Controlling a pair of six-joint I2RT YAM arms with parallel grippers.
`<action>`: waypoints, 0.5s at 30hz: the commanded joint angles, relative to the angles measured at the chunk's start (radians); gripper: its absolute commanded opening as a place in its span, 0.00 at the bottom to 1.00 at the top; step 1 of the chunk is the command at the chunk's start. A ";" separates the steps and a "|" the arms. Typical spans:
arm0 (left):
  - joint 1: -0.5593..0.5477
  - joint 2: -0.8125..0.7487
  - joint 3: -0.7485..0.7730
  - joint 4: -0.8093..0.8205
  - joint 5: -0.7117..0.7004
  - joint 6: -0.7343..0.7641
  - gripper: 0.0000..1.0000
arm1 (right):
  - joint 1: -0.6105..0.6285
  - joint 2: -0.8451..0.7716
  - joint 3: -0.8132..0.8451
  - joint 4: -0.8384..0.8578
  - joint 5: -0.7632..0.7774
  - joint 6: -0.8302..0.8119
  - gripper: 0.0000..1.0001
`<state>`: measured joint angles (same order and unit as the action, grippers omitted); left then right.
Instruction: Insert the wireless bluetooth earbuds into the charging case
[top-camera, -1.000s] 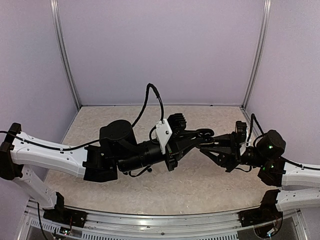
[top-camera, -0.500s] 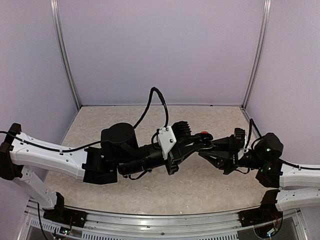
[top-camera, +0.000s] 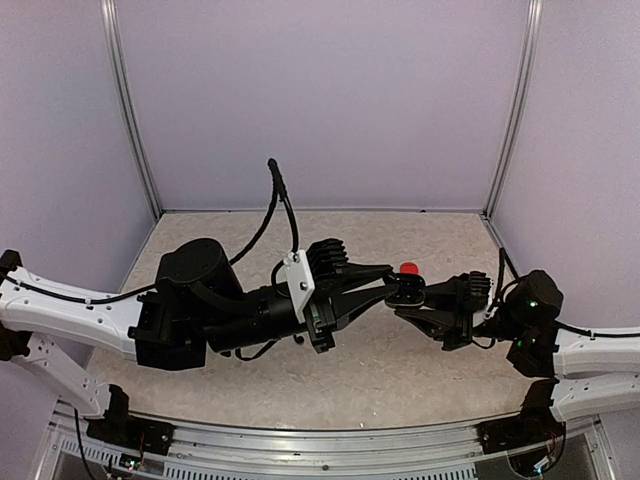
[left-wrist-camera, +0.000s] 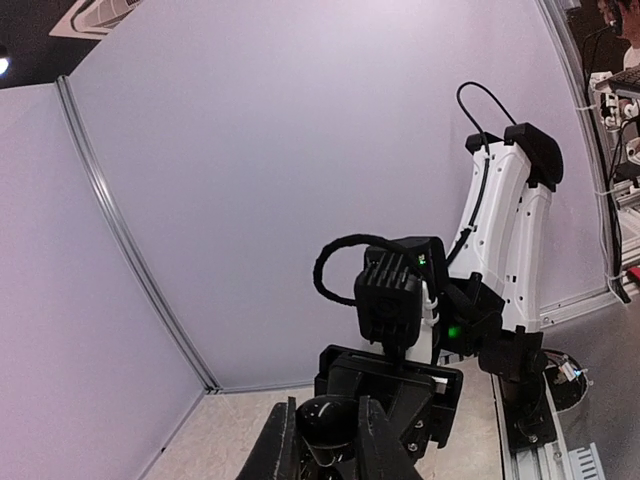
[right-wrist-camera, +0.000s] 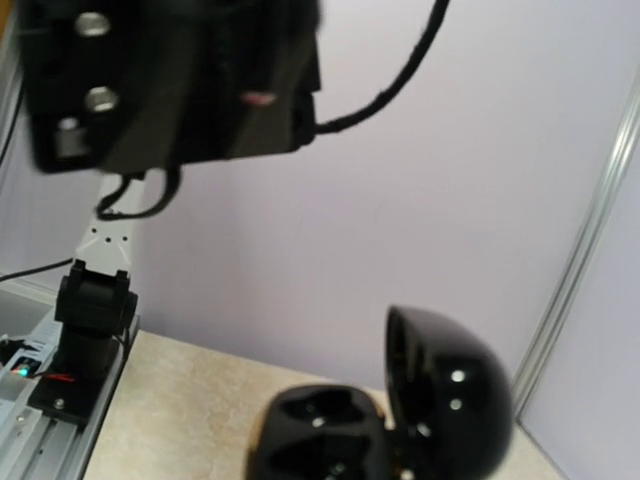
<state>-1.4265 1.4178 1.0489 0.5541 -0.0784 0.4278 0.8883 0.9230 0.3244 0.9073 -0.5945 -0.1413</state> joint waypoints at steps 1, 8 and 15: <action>-0.002 -0.054 -0.053 0.032 0.001 -0.002 0.13 | 0.012 -0.050 -0.016 0.042 -0.027 -0.046 0.00; 0.008 -0.060 -0.086 0.070 0.019 -0.038 0.13 | 0.019 -0.044 0.039 -0.028 -0.008 -0.010 0.00; 0.071 -0.045 -0.102 0.139 0.099 -0.155 0.13 | 0.037 -0.028 0.104 -0.101 0.008 0.064 0.00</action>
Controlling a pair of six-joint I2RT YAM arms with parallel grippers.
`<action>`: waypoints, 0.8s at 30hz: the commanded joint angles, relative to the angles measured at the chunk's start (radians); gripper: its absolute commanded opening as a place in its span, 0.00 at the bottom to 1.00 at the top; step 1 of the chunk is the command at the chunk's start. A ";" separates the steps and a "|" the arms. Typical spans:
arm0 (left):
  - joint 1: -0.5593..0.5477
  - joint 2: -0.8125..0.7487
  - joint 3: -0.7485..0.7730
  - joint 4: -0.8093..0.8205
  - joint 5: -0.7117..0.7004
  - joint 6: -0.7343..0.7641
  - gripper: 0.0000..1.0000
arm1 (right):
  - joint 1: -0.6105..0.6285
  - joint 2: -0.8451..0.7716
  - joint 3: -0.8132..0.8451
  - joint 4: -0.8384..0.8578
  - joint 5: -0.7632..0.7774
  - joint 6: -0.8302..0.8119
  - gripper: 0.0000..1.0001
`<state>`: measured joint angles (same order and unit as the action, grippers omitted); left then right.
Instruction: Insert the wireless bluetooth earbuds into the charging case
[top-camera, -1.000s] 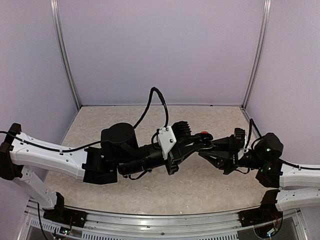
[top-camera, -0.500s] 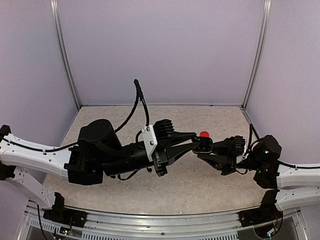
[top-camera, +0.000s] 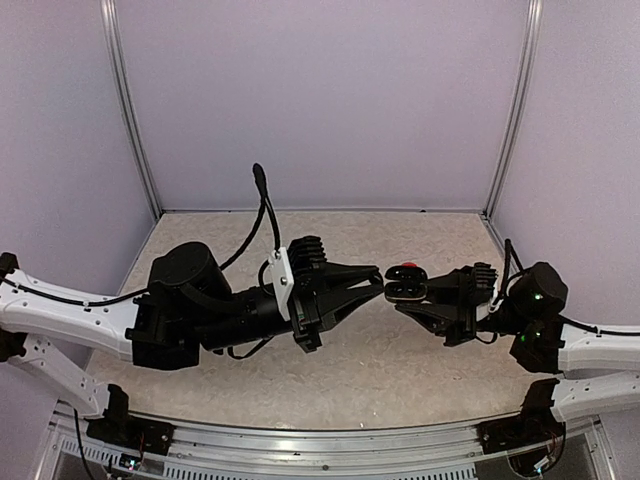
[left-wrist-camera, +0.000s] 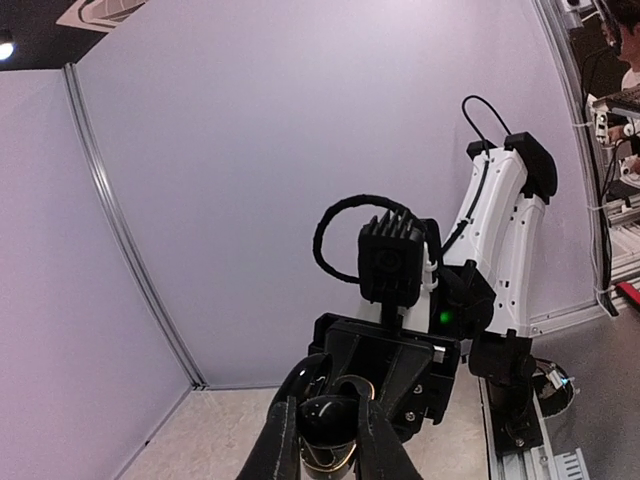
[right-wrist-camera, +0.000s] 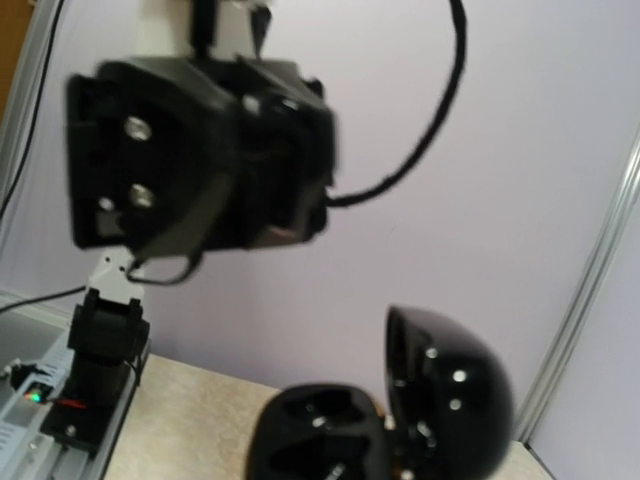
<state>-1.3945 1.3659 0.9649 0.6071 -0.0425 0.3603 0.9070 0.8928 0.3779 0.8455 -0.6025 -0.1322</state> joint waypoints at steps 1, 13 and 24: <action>0.048 0.009 -0.022 0.097 0.070 -0.102 0.13 | 0.022 0.004 0.055 -0.043 0.018 0.065 0.00; 0.092 0.046 -0.032 0.140 0.147 -0.179 0.13 | 0.040 0.047 0.105 -0.077 0.064 0.159 0.00; 0.107 0.066 -0.040 0.140 0.131 -0.184 0.12 | 0.044 0.035 0.108 -0.064 0.045 0.160 0.00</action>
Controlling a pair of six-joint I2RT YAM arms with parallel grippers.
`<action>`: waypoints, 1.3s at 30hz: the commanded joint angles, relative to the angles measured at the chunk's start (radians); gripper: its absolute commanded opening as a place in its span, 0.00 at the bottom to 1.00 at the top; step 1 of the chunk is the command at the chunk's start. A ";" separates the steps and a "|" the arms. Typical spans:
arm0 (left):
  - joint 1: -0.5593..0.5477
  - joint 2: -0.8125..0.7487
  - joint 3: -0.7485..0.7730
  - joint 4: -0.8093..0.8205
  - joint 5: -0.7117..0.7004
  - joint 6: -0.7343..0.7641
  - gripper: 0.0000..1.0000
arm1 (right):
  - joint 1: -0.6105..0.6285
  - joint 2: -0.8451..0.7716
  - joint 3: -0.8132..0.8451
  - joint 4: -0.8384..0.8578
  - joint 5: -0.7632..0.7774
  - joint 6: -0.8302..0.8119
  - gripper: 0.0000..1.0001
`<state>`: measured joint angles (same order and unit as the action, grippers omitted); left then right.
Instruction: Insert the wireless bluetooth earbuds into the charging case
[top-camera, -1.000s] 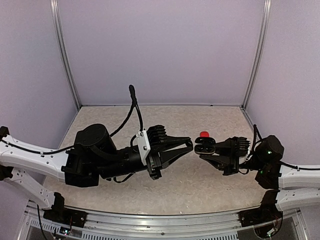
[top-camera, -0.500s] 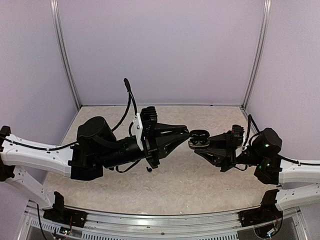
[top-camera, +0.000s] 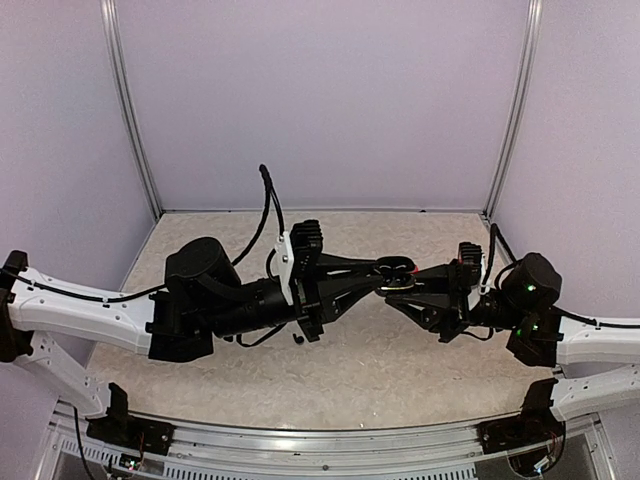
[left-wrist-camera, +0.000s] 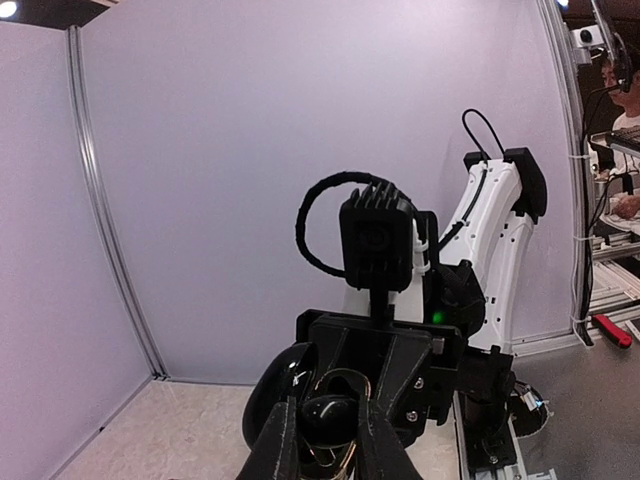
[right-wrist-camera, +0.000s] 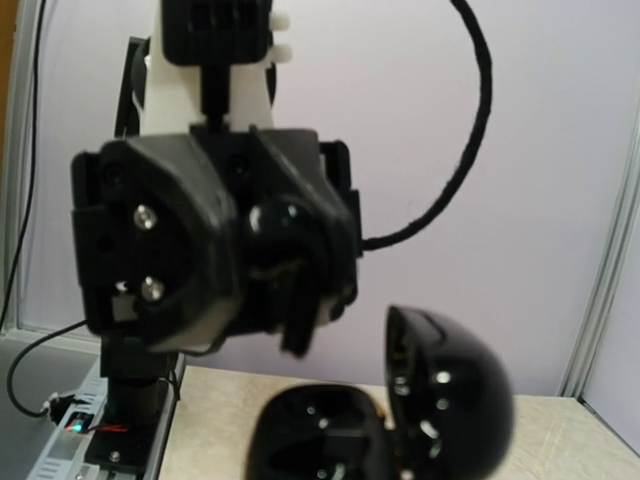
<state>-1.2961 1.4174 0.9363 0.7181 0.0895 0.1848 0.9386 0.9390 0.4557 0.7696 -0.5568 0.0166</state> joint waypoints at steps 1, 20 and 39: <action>0.010 0.016 -0.011 0.029 -0.001 -0.010 0.12 | 0.014 -0.012 0.031 0.010 0.000 0.012 0.00; 0.017 0.039 -0.013 0.017 -0.053 0.009 0.11 | 0.026 -0.023 0.030 0.017 -0.008 0.015 0.00; -0.003 0.046 -0.007 -0.045 -0.171 0.110 0.10 | 0.026 -0.034 0.033 -0.008 0.006 0.023 0.00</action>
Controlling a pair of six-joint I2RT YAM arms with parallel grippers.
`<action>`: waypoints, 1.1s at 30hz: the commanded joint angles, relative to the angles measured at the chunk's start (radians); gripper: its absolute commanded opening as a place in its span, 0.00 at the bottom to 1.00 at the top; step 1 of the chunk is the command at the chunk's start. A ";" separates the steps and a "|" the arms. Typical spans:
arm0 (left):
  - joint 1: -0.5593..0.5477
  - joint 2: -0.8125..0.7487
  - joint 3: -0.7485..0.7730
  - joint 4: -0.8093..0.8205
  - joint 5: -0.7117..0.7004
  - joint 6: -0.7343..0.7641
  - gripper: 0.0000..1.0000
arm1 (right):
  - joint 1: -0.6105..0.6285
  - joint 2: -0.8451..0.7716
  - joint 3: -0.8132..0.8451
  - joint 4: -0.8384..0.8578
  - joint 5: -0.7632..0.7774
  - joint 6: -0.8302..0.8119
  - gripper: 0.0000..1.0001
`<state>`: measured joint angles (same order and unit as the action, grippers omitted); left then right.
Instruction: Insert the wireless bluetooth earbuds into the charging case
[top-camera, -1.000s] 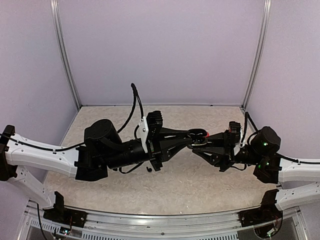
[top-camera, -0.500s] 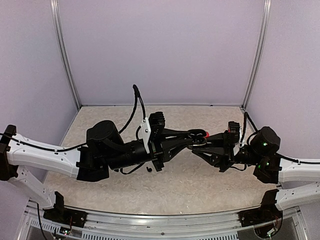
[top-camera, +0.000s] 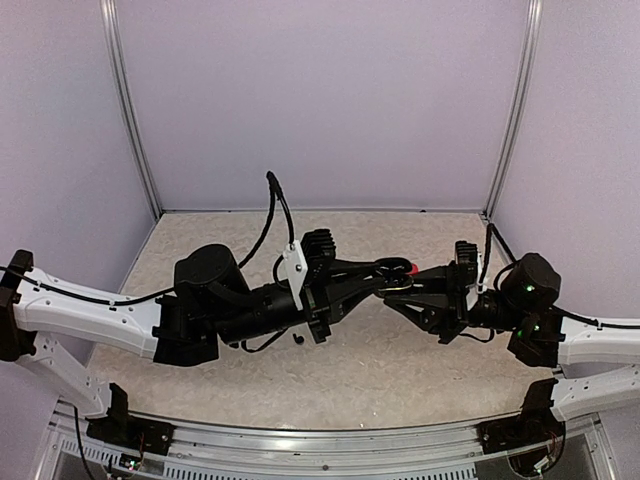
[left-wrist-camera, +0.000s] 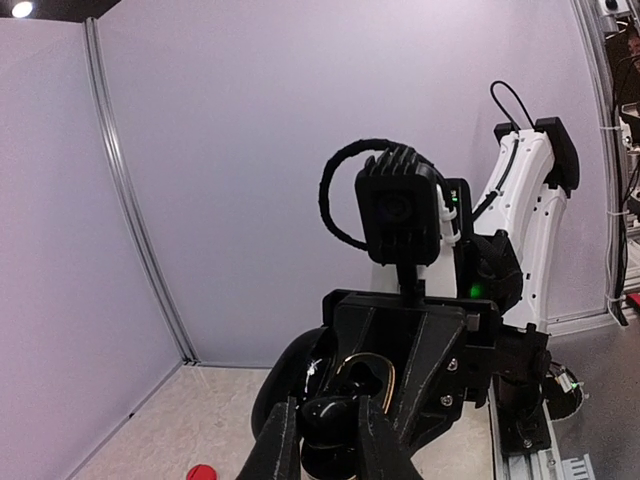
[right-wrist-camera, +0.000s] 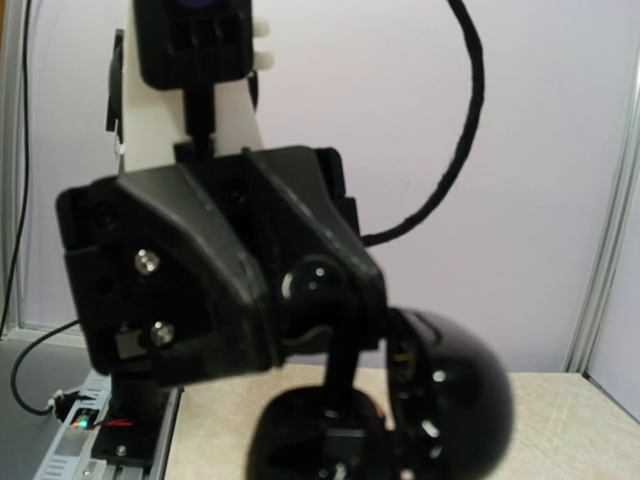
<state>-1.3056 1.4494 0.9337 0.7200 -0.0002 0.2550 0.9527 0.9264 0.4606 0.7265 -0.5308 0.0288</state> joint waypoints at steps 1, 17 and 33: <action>0.006 0.014 -0.003 -0.050 -0.084 0.045 0.10 | 0.012 -0.018 0.031 0.029 -0.020 0.013 0.00; -0.021 0.036 0.010 -0.073 -0.223 0.120 0.08 | 0.011 -0.036 0.047 0.027 -0.007 0.038 0.00; -0.026 0.077 -0.008 -0.017 -0.259 -0.005 0.09 | 0.011 -0.081 0.011 0.084 0.018 -0.048 0.00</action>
<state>-1.3499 1.4967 0.9379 0.7612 -0.1890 0.3058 0.9527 0.8974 0.4633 0.6556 -0.4587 0.0357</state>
